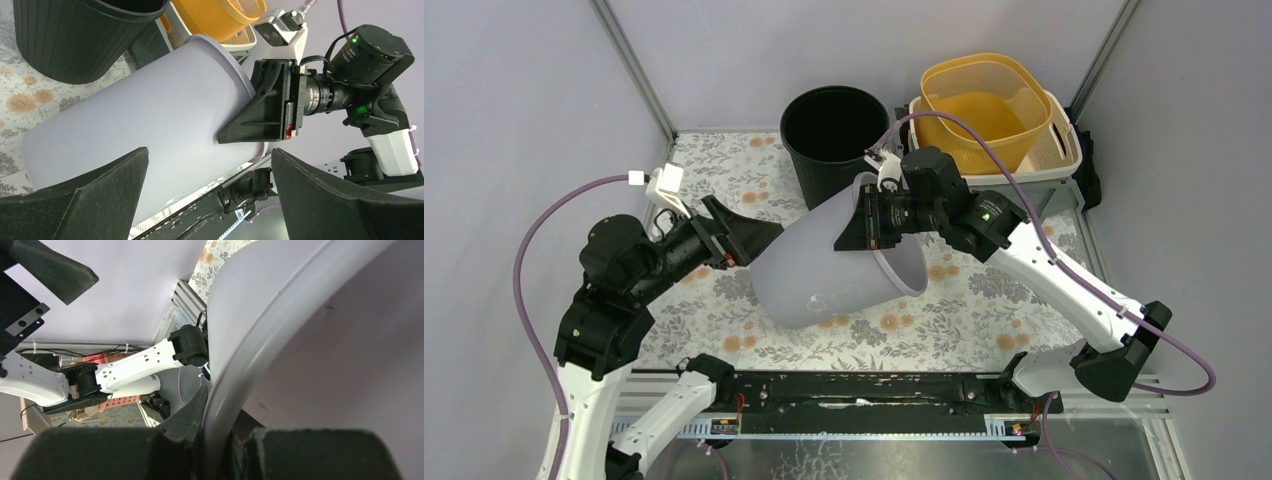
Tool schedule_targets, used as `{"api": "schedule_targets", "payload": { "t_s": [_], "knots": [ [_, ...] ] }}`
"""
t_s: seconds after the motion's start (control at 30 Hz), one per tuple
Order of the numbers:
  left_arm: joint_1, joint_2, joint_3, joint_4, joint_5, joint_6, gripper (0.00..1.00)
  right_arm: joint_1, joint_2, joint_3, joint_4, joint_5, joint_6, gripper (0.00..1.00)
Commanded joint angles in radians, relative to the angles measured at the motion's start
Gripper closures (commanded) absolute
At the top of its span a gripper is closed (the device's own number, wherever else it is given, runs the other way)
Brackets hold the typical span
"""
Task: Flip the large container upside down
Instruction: Turn the container upside down at the center of the board.
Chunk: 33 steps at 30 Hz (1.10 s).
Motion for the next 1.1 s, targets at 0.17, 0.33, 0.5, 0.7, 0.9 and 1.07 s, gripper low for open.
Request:
{"api": "schedule_targets", "payload": {
  "t_s": [0.17,0.33,0.5,0.7,0.9,1.07],
  "knots": [
    [0.0,-0.006,-0.036,0.014,0.029,-0.011,0.0,-0.002,-0.08,-0.063,0.199,-0.066,0.032,1.0],
    [-0.001,-0.009,-0.047,0.017,0.025,-0.012,0.0,-0.002,-0.089,-0.101,0.241,-0.072,0.044,1.0],
    [-0.001,-0.01,-0.059,0.018,0.021,-0.012,0.0,-0.002,-0.096,-0.142,0.289,-0.076,0.061,1.0],
    [-0.001,-0.012,-0.073,0.018,0.016,-0.012,0.0,-0.003,-0.098,-0.204,0.385,-0.089,0.108,1.0],
    [-0.001,-0.012,-0.082,0.018,0.011,-0.011,0.0,-0.015,-0.08,-0.27,0.545,-0.153,0.197,1.0],
    [-0.001,-0.009,-0.075,0.031,0.024,-0.026,0.0,-0.03,-0.05,-0.338,0.746,-0.239,0.31,1.0]
  ]
}}
